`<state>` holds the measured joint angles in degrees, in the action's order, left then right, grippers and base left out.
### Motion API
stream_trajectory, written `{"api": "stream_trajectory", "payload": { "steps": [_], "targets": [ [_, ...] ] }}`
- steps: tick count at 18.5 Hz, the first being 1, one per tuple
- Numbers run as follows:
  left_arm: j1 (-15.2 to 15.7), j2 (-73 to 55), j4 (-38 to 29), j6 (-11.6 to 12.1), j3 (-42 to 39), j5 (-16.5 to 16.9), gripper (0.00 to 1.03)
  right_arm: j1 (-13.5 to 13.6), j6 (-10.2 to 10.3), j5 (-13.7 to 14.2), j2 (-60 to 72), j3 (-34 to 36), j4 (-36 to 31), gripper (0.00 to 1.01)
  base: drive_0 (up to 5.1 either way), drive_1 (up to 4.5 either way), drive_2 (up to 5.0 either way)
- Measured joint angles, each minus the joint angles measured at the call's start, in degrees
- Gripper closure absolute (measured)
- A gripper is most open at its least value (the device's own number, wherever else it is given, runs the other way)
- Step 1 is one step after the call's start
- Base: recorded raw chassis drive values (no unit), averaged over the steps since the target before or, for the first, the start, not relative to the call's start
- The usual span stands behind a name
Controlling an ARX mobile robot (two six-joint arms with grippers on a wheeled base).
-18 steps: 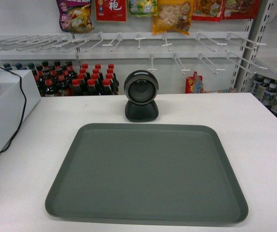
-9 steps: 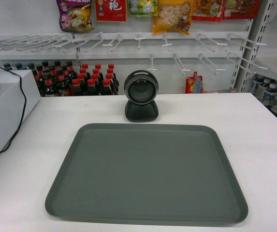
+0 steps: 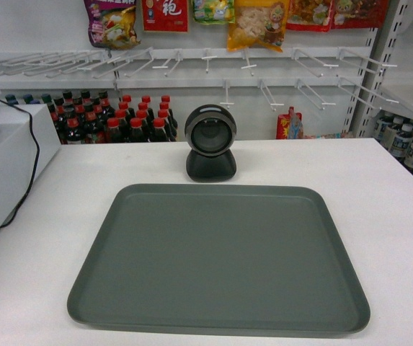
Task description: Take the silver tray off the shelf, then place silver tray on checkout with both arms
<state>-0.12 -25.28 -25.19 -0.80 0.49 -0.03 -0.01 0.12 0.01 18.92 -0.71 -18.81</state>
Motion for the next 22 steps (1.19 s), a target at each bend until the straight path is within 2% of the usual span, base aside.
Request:
{"api": "stream_trajectory", "payload": {
  "steps": [2, 7, 9, 12, 13, 22],
  "targets": [
    [0.0, 6.1, 5.9, 0.0, 0.0, 0.0, 1.01, 0.0, 0.0, 0.0, -4.6, 0.0, 4.5, 0.99, 0.0, 0.00, 0.0],
    [0.0, 12.2, 12.1, 0.0, 0.0, 0.0, 1.01, 0.0, 0.0, 0.0, -9.2, 0.0, 9.0, 0.99, 0.0, 0.00, 0.0],
    [0.0, 13.7, 13.5, 0.0, 0.0, 0.0, 1.01, 0.0, 0.0, 0.0, -16.0, 0.0, 19.0, 0.99, 0.0, 0.00, 0.0],
    [0.0, 17.0, 17.6, 0.0, 0.1, 0.0, 1.01, 0.0, 0.0, 0.0, -18.6, 0.0, 19.3, 0.99, 0.0, 0.00, 0.0],
    [0.0, 22.3, 25.1, 0.0, 0.0, 0.2, 1.01, 0.0, 0.0, 0.0, -18.7, 0.0, 18.8, 0.99, 0.0, 0.00, 0.0],
    [0.0, 24.7, 25.4, 0.0, 0.0, 0.0, 1.01, 0.0, 0.0, 0.0, -18.7, 0.0, 19.0, 0.99, 0.0, 0.00, 0.0]
  ]
}}
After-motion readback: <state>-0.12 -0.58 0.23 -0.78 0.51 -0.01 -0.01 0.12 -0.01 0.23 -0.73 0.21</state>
